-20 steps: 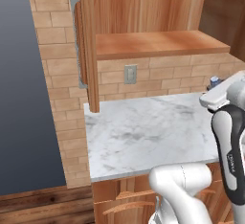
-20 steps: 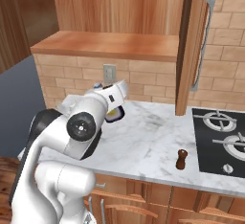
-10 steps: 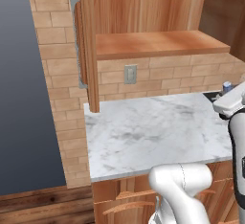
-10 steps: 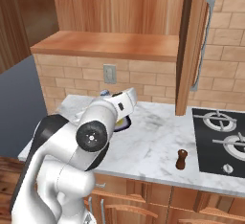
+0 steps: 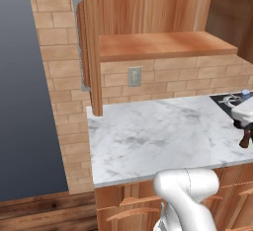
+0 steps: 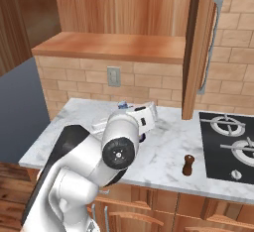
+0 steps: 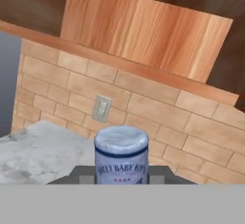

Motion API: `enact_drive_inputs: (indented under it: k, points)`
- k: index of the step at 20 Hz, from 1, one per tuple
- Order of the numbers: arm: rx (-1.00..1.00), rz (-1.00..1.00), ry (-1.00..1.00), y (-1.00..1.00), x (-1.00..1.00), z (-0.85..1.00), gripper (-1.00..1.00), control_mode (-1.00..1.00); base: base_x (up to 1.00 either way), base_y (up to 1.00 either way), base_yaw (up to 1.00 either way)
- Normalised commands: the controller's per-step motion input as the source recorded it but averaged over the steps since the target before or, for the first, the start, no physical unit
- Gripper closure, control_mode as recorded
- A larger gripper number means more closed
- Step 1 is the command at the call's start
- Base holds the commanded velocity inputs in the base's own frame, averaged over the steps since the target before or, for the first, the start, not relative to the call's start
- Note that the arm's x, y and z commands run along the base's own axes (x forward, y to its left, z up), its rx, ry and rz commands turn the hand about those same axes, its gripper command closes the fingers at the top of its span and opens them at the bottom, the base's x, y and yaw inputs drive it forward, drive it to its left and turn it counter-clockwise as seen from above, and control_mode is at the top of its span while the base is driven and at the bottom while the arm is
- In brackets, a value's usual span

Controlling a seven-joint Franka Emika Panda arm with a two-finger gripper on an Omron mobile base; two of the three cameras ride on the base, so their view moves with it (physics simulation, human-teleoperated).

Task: Take 2 condiments from the cabinet and move them on the counter near the stove.Make sure the condiments are lined up with each other, next to each other.

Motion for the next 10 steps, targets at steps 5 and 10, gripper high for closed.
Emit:
enact_drive_inputs:
  k: [5,10]
  points:
    - [0.09,0.00,0.00,-0.29,0.00,-0.31,1.00,-1.00,0.00,0.00,0.00]
    - [0.08,0.00,0.00,-0.24,0.00,-0.26,1.00,-1.00,0.00,0.00,0.00]
